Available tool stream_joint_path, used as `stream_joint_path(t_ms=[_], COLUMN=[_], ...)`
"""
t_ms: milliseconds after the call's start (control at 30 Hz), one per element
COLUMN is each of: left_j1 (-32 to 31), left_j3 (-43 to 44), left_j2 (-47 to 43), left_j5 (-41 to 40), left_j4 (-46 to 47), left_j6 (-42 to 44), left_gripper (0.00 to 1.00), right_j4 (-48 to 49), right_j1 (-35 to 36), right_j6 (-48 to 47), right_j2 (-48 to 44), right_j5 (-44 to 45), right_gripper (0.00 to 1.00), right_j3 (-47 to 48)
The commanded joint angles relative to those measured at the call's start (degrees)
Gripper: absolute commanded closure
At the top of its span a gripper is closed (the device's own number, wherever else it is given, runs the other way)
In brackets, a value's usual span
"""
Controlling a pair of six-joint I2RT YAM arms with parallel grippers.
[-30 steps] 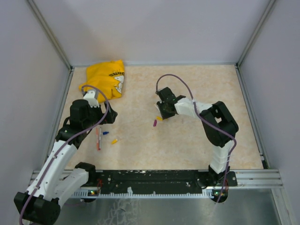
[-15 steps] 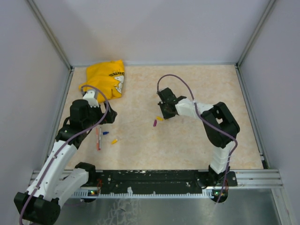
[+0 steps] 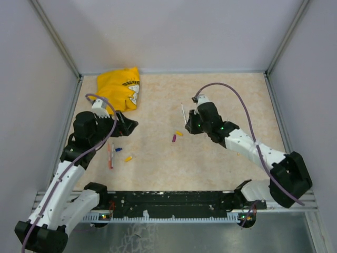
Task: Insert the pens into the pen caps
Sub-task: Pick up the pen from the center of the board.
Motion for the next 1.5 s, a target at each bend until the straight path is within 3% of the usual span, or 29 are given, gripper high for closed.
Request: stream_joint_path(t_ms=[0, 367, 733, 1033, 1467], left_j1=[-0.3, -8.6, -18.2, -20.1, -21.3], left_j3=[1.2, 0.8, 0.2, -0.7, -0.7], left_j2=[-0.2, 2.2, 7.6, 9.7, 11.8], left_j5=[7.3, 3.7, 0.9, -0.7, -0.7], left_j4=[7.1, 16.8, 23.4, 24.9, 26.2], left_j6=[-9.1, -18.1, -20.3, -20.7, -21.4], left_gripper=[0.01, 0.02, 0.07, 0.32, 0.47], right_j4=[9.5, 19.0, 30.0, 36.4, 39.2], right_j1=[0.4, 7.0, 14.6, 17.0, 17.6], right_j6=[9.2, 21.6, 28.9, 29.1, 29.3], right_j2=[-7.7, -18.3, -14.5, -12.2, -11.7], right_j5=[-6.3, -7.8, -5.5, -6.3, -5.1], right_gripper=[0.88, 0.88, 0.88, 0.89, 0.89], right_j3=[-4.8, -10.7, -10.7, -9.9, -10.2])
